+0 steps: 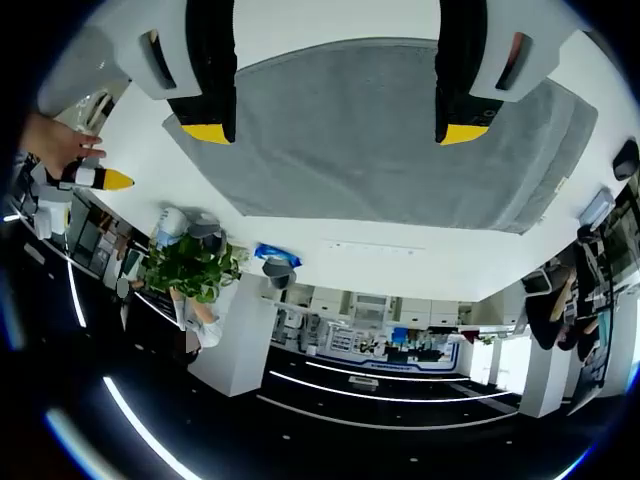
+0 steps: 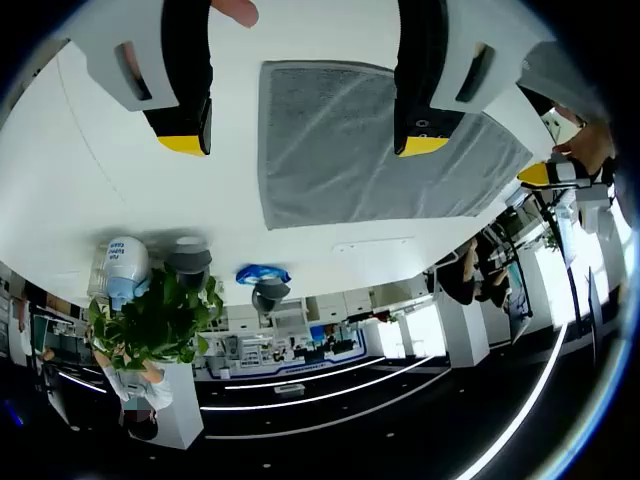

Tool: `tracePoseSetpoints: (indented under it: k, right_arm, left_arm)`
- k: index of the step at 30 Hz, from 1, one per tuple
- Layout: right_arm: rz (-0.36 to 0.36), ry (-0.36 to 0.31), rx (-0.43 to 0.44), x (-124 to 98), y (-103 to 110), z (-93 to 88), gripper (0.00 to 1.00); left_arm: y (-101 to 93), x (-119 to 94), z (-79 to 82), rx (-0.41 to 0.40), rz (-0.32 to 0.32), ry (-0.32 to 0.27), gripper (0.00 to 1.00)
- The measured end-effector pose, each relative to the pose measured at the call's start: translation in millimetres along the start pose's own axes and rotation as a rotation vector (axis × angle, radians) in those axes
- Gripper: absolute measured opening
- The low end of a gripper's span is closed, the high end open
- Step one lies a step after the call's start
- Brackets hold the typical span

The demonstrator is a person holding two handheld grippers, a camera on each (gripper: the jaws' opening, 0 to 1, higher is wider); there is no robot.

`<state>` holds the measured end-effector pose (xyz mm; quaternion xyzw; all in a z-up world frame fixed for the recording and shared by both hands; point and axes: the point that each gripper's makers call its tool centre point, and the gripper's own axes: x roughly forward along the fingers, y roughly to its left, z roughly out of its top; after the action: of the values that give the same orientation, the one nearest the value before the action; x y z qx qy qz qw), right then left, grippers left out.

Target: Fold the towel on the table until its edges align and the towel forms a compact rectangular stack.

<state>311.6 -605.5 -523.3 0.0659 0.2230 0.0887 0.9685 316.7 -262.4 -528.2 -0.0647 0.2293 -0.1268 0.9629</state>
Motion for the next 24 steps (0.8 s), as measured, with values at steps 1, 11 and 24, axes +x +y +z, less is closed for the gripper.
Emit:
tracePoseSetpoints:
  k: [1,11,24]
  right_arm:
    - [0.0,0.0,0.001,0.0,-0.2,-0.1,0.74]
    - [-0.004,-0.005,0.009,-0.5,-1.0,0.6,0.74]
    - [-0.006,0.006,0.005,-0.1,-0.3,-1.7,0.74]
  left_arm:
    - [0.0,0.2,-0.8,0.002,0.0,0.004,0.84]
    - [-1.4,0.1,-1.5,0.006,-0.003,0.006,0.84]
    - [-1.7,0.6,-1.6,0.007,-0.006,0.006,0.83]
